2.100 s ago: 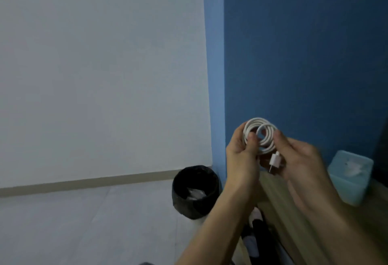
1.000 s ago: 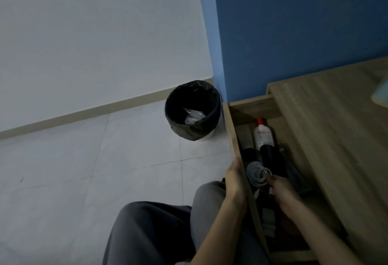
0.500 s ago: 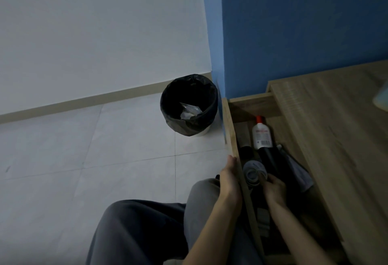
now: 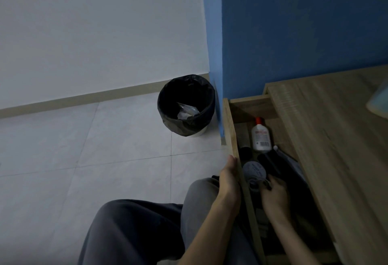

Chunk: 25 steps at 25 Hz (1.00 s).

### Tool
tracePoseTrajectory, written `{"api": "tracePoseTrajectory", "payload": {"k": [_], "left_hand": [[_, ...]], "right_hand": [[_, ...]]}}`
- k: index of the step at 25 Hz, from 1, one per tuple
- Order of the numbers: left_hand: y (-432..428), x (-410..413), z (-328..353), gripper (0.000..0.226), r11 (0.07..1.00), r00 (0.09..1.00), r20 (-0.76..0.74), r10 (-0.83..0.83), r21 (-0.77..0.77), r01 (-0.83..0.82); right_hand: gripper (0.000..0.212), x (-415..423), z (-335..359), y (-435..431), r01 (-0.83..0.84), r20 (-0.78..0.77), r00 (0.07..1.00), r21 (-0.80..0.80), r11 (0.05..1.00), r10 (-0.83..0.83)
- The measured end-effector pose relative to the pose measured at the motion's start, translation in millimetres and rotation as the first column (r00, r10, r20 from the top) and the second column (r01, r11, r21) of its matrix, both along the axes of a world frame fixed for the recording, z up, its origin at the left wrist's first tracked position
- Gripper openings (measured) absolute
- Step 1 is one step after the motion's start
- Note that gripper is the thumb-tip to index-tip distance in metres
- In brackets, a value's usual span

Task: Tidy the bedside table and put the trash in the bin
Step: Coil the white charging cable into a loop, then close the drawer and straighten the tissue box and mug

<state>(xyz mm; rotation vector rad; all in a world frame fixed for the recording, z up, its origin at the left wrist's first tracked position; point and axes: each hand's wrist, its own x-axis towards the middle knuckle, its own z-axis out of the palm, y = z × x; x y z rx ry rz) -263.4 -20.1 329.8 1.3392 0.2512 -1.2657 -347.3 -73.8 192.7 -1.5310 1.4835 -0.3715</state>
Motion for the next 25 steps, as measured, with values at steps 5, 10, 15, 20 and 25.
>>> {"api": "tracePoseTrajectory", "payload": {"k": [5, 10, 15, 20, 25], "left_hand": [[-1, -4, 8, 0.052, 1.0, 0.999, -0.047, 0.001, -0.009, -0.001], [-2, -6, 13, 0.052, 0.999, 0.996, -0.083, 0.04, -0.026, -0.043], [-4, -12, 14, 0.051, 0.997, 0.993, -0.094, 0.068, -0.037, -0.072], [-9, -13, 16, 0.05, 0.997, 0.994, -0.093, 0.056, -0.049, -0.061], [-17, -20, 11, 0.05, 0.997, 0.998, -0.066, -0.02, -0.078, 0.015]], "right_hand": [[0.045, -18, 12, -7, -0.016, 0.061, 0.998, 0.07, 0.997, 0.011], [0.035, -40, 71, -12, -0.081, 0.195, 0.975, -0.151, 0.985, 0.11], [0.051, -75, 88, -51, -0.225, -0.101, 0.974, -0.571, 0.789, 0.205], [0.081, -82, 59, -59, -0.304, -0.259, 0.949, -0.617, 0.726, 0.177], [0.085, -82, 58, -63, -0.251, -0.179, 0.968, -0.619, 0.744, 0.177]]}}
